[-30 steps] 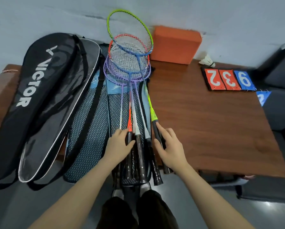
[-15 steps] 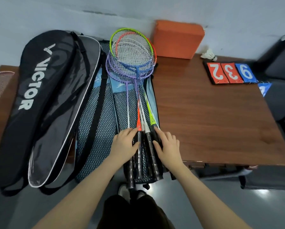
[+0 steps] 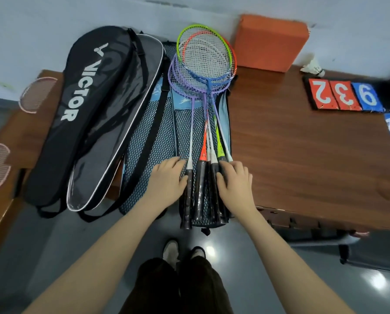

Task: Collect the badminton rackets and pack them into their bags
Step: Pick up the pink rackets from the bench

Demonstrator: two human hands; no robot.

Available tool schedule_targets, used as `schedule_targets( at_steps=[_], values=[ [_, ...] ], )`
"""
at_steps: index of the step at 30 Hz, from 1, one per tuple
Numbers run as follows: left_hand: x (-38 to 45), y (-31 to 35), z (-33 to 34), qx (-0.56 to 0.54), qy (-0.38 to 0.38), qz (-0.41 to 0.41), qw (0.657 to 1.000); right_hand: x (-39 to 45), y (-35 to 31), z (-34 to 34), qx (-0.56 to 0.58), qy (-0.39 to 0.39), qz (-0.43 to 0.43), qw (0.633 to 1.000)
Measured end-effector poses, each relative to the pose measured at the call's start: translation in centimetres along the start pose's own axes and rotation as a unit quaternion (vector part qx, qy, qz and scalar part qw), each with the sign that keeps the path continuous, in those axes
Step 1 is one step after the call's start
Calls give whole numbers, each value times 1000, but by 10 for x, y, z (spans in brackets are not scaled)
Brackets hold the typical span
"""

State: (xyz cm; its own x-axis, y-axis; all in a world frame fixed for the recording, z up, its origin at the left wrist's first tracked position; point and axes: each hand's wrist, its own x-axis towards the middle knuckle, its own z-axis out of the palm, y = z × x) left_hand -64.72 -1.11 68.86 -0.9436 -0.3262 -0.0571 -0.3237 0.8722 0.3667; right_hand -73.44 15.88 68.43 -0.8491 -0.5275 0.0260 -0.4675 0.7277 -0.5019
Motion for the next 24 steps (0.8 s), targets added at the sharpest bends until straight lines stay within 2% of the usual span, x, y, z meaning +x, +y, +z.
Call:
schedule_targets(
  at_steps=[4, 7, 12, 15, 18, 22, 24],
  values=[
    [-39, -24, -28, -17, 53, -17, 998, -13, -40, -2, 38, 16, -32, 999],
    [-78, -56, -48, -26, 89, -45, 995, -34, -75, 13, 40, -6, -64, 997],
    [-163, -136, -59, -74, 87, -136, 984, -86, -141, 68, 30, -67, -128, 989],
    [-230, -198, -55, -101, 78, -194, 973, -117, -190, 110, 39, -63, -153, 985],
    [-293, -266, -51, -125, 49, -249, 959, -151, -241, 159, 75, -106, -133, 983],
    [-369, -333, -46, -148, 0, -334, 931, -188, -293, 221, 82, -245, -58, 964],
    [-402, -360, -39, -182, -42, -381, 905, -199, -311, 243, 80, -294, -8, 952]
  ],
)
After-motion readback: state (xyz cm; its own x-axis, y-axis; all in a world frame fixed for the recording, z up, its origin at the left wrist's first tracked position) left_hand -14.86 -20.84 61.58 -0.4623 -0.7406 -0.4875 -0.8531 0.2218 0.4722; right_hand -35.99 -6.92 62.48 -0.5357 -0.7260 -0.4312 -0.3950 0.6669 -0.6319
